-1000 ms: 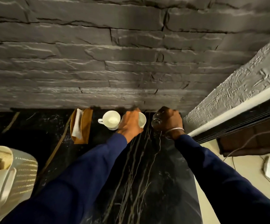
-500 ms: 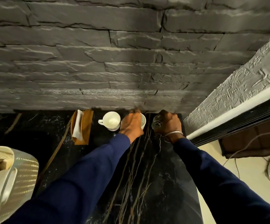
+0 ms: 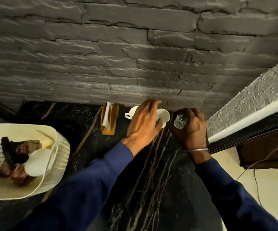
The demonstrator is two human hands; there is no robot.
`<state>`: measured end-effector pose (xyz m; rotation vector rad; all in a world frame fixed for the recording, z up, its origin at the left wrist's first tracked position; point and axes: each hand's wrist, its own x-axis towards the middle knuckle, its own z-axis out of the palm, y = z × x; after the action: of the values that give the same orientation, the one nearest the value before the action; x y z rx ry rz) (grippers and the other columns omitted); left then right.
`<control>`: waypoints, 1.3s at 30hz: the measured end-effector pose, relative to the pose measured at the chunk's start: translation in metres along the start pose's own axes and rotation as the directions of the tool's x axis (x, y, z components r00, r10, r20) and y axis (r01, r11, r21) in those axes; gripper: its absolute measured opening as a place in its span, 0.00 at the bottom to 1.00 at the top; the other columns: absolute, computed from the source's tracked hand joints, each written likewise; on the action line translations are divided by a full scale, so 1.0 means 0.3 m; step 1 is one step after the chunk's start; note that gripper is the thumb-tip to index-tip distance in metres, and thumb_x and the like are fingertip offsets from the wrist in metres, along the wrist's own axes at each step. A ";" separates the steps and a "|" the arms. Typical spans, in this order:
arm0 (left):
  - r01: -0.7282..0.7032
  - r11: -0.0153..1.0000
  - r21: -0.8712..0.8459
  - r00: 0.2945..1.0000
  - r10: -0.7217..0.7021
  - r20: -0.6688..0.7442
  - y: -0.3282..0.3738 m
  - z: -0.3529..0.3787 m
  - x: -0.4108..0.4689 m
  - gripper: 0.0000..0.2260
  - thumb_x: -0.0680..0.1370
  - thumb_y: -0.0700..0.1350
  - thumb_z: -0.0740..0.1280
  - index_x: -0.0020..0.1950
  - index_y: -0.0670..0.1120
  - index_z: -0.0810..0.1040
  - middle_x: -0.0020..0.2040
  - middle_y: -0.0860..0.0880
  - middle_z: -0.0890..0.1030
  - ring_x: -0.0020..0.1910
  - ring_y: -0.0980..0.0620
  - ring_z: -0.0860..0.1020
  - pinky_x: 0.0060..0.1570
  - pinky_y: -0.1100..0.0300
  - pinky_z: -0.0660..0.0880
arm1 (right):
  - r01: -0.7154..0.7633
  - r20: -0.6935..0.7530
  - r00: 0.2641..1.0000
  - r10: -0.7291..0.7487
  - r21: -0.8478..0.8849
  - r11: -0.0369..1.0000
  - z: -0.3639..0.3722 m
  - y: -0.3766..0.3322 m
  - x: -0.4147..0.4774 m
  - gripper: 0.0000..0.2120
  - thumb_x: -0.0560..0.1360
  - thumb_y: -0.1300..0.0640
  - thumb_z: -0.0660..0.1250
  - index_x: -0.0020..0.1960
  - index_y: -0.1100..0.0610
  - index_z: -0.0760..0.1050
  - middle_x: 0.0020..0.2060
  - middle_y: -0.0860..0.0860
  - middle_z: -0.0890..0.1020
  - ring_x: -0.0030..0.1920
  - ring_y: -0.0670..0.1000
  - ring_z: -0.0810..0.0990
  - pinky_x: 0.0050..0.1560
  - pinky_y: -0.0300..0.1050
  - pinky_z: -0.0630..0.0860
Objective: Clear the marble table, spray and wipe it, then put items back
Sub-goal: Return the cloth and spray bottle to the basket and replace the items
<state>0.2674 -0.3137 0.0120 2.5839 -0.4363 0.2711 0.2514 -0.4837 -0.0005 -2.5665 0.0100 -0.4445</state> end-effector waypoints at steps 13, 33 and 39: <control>0.259 0.966 0.002 0.890 -0.238 -0.388 -0.493 -0.793 -0.639 0.15 0.73 0.44 0.66 0.60 0.47 0.76 0.60 0.49 0.78 0.61 0.48 0.73 0.63 0.54 0.69 | -0.083 0.419 0.906 -0.057 0.309 0.947 0.081 -0.835 -0.392 0.10 0.72 0.52 0.73 0.50 0.57 0.80 0.41 0.49 0.84 0.42 0.48 0.83 0.40 0.28 0.73; 0.860 0.507 -0.060 0.508 -0.861 0.013 -1.253 -0.879 -0.934 0.16 0.74 0.49 0.70 0.59 0.44 0.80 0.53 0.39 0.83 0.53 0.39 0.81 0.51 0.50 0.77 | -0.298 0.720 0.656 0.226 -0.028 0.954 0.493 -1.146 -0.426 0.15 0.74 0.59 0.69 0.60 0.62 0.75 0.50 0.56 0.80 0.49 0.53 0.78 0.49 0.44 0.75; 0.836 0.547 -0.037 0.547 -0.837 -0.007 -1.282 -0.857 -0.965 0.13 0.78 0.48 0.65 0.58 0.43 0.80 0.51 0.38 0.83 0.51 0.38 0.81 0.48 0.50 0.76 | -0.308 0.711 0.665 0.228 -0.017 0.951 0.498 -1.143 -0.408 0.09 0.74 0.62 0.68 0.54 0.61 0.76 0.47 0.55 0.79 0.45 0.51 0.78 0.45 0.44 0.77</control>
<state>0.1068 0.2072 -0.0174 2.4258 0.8356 -0.0605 0.1549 -0.1022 0.0144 -2.4051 0.0877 0.6626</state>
